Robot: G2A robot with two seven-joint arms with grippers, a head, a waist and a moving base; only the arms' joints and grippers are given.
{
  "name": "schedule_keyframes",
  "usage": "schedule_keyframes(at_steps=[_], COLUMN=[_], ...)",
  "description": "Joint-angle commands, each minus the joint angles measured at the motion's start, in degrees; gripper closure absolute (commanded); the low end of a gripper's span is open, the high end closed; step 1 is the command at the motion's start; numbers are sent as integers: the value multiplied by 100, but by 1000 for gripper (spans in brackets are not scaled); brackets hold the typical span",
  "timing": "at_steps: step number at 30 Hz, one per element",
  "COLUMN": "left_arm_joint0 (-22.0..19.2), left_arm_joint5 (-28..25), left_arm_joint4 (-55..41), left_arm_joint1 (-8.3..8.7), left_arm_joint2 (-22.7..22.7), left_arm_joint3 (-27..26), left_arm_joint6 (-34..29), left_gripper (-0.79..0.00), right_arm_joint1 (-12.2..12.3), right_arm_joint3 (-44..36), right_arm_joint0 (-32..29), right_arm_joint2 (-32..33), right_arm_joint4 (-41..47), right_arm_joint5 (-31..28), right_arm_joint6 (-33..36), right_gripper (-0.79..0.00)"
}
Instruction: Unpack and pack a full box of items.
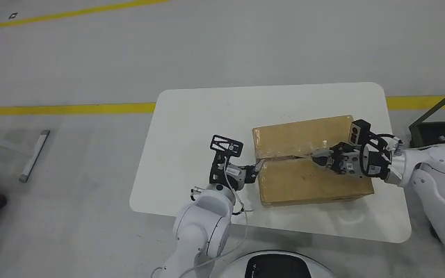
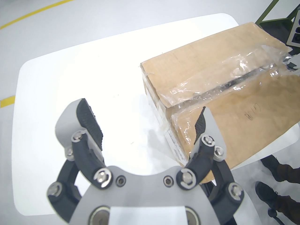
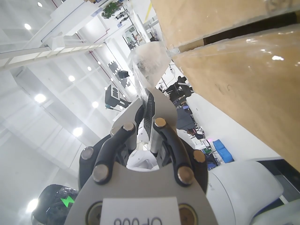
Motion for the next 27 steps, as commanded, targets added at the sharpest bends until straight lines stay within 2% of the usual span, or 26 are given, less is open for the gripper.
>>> schedule_keyframes(at_steps=[1, 2, 8, 14, 17, 27], left_arm_joint0=[-28, -36, -124, -210, -263, -442], left_arm_joint5=[9, 20, 60, 82, 59, -18], left_arm_joint4=[13, 5, 55, 87, 86, 103], left_arm_joint1=[-7, -11, -35, -58, -71, -113], left_arm_joint2=[57, 87, 255, 367, 433, 621], left_arm_joint3=[27, 43, 142, 278, 336, 658], left_arm_joint6=[18, 26, 92, 123, 128, 192], left_gripper=[-465, -382, -209, -194, -139, -163], right_arm_joint1=[1, 2, 42, 85, 110, 157], right_arm_joint3=[9, 11, 46, 33, 13, 110], right_arm_joint0=[8, 11, 12, -14, -30, -12], right_arm_joint2=[8, 12, 64, 120, 126, 33], right_arm_joint4=[93, 143, 112, 6, -90, -251], right_arm_joint5=[-15, -14, 164, 265, 311, 300], right_arm_joint6=[14, 26, 31, 9, 11, -31], right_gripper=[0, 0, 0, 0, 0, 0])
